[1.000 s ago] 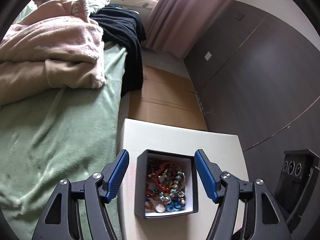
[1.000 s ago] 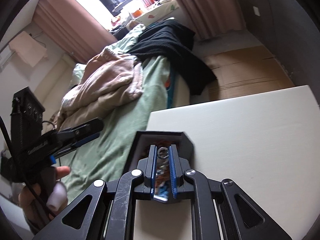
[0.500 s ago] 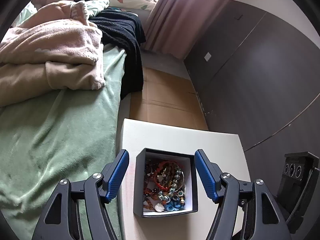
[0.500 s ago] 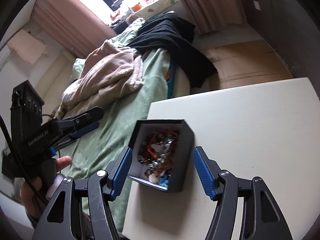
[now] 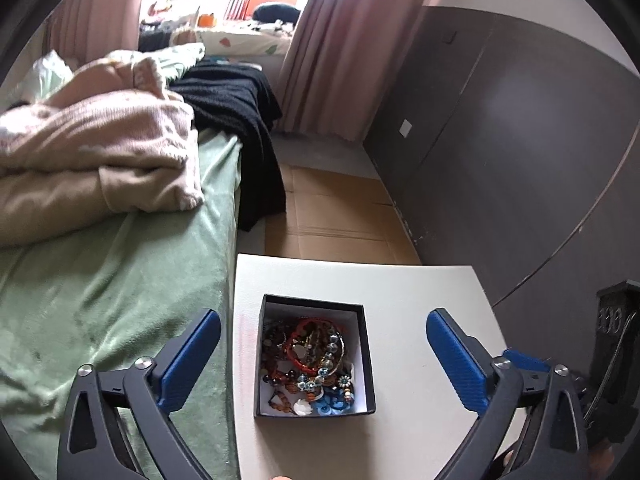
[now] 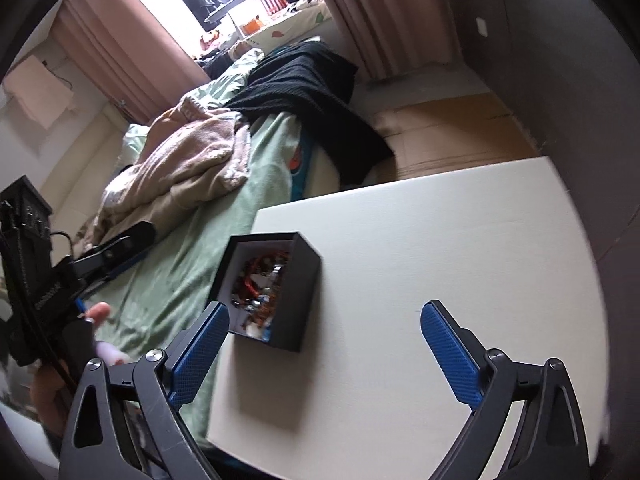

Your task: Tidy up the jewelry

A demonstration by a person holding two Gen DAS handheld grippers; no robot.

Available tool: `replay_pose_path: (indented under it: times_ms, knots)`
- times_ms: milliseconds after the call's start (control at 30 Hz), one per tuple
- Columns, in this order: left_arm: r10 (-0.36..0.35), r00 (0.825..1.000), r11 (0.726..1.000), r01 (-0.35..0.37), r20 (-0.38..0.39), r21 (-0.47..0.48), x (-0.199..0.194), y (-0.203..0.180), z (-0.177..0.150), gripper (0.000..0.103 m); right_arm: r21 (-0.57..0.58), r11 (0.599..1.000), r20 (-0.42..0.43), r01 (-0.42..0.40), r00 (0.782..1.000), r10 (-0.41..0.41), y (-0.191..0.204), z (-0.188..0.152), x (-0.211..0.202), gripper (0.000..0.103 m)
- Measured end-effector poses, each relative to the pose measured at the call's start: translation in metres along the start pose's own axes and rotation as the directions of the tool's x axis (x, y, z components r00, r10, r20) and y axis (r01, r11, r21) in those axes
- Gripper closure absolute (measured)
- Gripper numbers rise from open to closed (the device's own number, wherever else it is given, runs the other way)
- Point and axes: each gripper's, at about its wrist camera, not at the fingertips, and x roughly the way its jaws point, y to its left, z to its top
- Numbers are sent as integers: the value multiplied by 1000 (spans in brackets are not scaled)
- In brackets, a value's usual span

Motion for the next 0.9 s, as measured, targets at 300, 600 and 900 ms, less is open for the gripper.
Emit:
replay_pose_path:
  times_ms: [300, 600, 900]
  knots:
    - [-4, 999, 998, 2, 33, 60, -23, -25, -14, 0, -25, 997, 44, 78, 996, -77, -10, -11, -27, 0]
    - [12, 998, 992, -19, 54, 126, -41, -51, -38, 0, -54, 994, 109, 96, 990, -90, -15, -19, -65, 0]
    - [-2, 997, 991, -8, 74, 130, -53, -61, -45, 0, -94, 987, 136, 130, 984, -117, -11, -29, -86, 0]
